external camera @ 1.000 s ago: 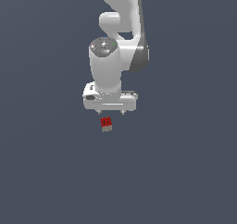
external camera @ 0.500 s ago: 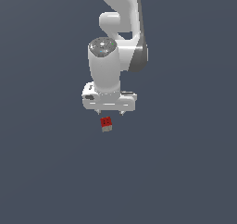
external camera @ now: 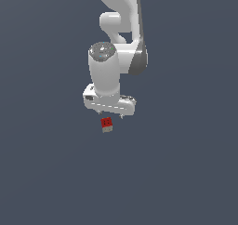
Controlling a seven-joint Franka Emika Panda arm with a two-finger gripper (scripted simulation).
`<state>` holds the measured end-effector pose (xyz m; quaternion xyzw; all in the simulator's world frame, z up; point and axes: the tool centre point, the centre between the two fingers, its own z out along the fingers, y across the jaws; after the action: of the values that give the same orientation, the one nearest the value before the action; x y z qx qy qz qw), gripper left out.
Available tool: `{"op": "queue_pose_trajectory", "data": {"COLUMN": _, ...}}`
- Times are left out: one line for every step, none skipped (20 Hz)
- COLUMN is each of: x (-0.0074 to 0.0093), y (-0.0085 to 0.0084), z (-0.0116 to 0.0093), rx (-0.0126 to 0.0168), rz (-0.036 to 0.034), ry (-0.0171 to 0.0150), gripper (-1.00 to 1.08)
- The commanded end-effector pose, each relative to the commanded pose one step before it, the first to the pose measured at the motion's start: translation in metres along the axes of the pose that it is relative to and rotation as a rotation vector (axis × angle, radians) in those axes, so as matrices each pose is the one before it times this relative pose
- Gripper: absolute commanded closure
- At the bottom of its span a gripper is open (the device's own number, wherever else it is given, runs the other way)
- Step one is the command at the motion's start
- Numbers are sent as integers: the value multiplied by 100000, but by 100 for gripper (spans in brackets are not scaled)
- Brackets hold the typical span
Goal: Pick up the object and move it to a goal position.
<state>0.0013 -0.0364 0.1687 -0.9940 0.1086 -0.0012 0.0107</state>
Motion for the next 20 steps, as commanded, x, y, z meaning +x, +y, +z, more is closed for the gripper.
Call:
{"op": "queue_pose_trajectory", "data": {"x": -76, "y": 125, "z": 473, "rx": 73, "rz": 5627, "ry": -102, "gripper": -92}}
{"op": "queue_pose_trajectory", "data": {"x": -30, "y": 60, "z": 211, "rx": 27, "rz": 2562, "ry": -38, "gripper": -92}}
{"op": "queue_pose_trajectory", "data": {"x": -31, "y": 67, "z": 222, "rx": 23, "rz": 2710, "ry": -38, "gripper": -92}}
{"op": "queue_pose_trajectory", "data": {"x": -31, "y": 72, "z": 233, "rx": 19, "rz": 2855, "ry": -38, "gripper": -92}}
{"op": "queue_pose_trajectory", "data": {"x": -30, "y": 76, "z": 236, "rx": 14, "rz": 2906, "ry": -36, "gripper": -92}}
{"op": "queue_pose_trajectory", "data": {"x": -28, "y": 79, "z": 235, "rx": 8, "rz": 2907, "ry": -33, "gripper": -92}}
{"op": "queue_pose_trajectory", "data": {"x": -26, "y": 81, "z": 234, "rx": 3, "rz": 2908, "ry": -30, "gripper": -92}}
{"op": "queue_pose_trajectory", "data": {"x": -24, "y": 84, "z": 232, "rx": -3, "rz": 2910, "ry": -26, "gripper": -92}}
{"op": "queue_pose_trajectory", "data": {"x": -22, "y": 86, "z": 231, "rx": -8, "rz": 2911, "ry": -23, "gripper": -92}}
{"op": "queue_pose_trajectory", "data": {"x": -19, "y": 88, "z": 230, "rx": -13, "rz": 2912, "ry": -19, "gripper": -92}}
{"op": "queue_pose_trajectory", "data": {"x": -17, "y": 90, "z": 229, "rx": -17, "rz": 2913, "ry": -14, "gripper": -92}}
{"op": "queue_pose_trajectory", "data": {"x": -14, "y": 93, "z": 228, "rx": -22, "rz": 2915, "ry": -10, "gripper": -92}}
{"op": "queue_pose_trajectory", "data": {"x": -12, "y": 94, "z": 227, "rx": -26, "rz": 2916, "ry": -5, "gripper": -92}}
{"op": "queue_pose_trajectory", "data": {"x": -9, "y": 96, "z": 225, "rx": -30, "rz": 2917, "ry": 0, "gripper": -92}}
{"op": "queue_pose_trajectory", "data": {"x": -6, "y": 98, "z": 224, "rx": -33, "rz": 2917, "ry": 6, "gripper": -92}}
{"op": "queue_pose_trajectory", "data": {"x": -3, "y": 100, "z": 223, "rx": -37, "rz": 2919, "ry": 11, "gripper": -92}}
{"op": "queue_pose_trajectory", "data": {"x": 0, "y": 102, "z": 222, "rx": -40, "rz": 2920, "ry": 17, "gripper": -92}}
{"op": "queue_pose_trajectory", "data": {"x": 3, "y": 103, "z": 220, "rx": -43, "rz": 2920, "ry": 23, "gripper": -92}}
{"op": "queue_pose_trajectory", "data": {"x": 7, "y": 105, "z": 219, "rx": -45, "rz": 2921, "ry": 29, "gripper": -92}}
{"op": "queue_pose_trajectory", "data": {"x": 10, "y": 106, "z": 218, "rx": -47, "rz": 2923, "ry": 35, "gripper": -92}}
